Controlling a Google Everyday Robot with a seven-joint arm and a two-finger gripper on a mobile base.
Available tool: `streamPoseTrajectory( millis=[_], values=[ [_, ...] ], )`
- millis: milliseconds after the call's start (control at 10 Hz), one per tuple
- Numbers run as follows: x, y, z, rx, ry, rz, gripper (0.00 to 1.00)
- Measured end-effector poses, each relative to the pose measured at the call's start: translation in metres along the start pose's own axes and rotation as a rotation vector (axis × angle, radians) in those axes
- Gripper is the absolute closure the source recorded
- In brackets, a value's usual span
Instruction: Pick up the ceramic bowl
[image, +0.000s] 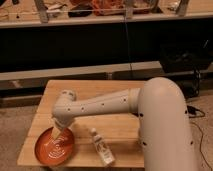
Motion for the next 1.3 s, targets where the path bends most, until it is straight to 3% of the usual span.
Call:
streamPoseTrajectory(
  millis=[1300],
  values=[
    [0.0021,0.0027,0.0041,-0.052,-0.011,-0.021,0.2]
  ],
)
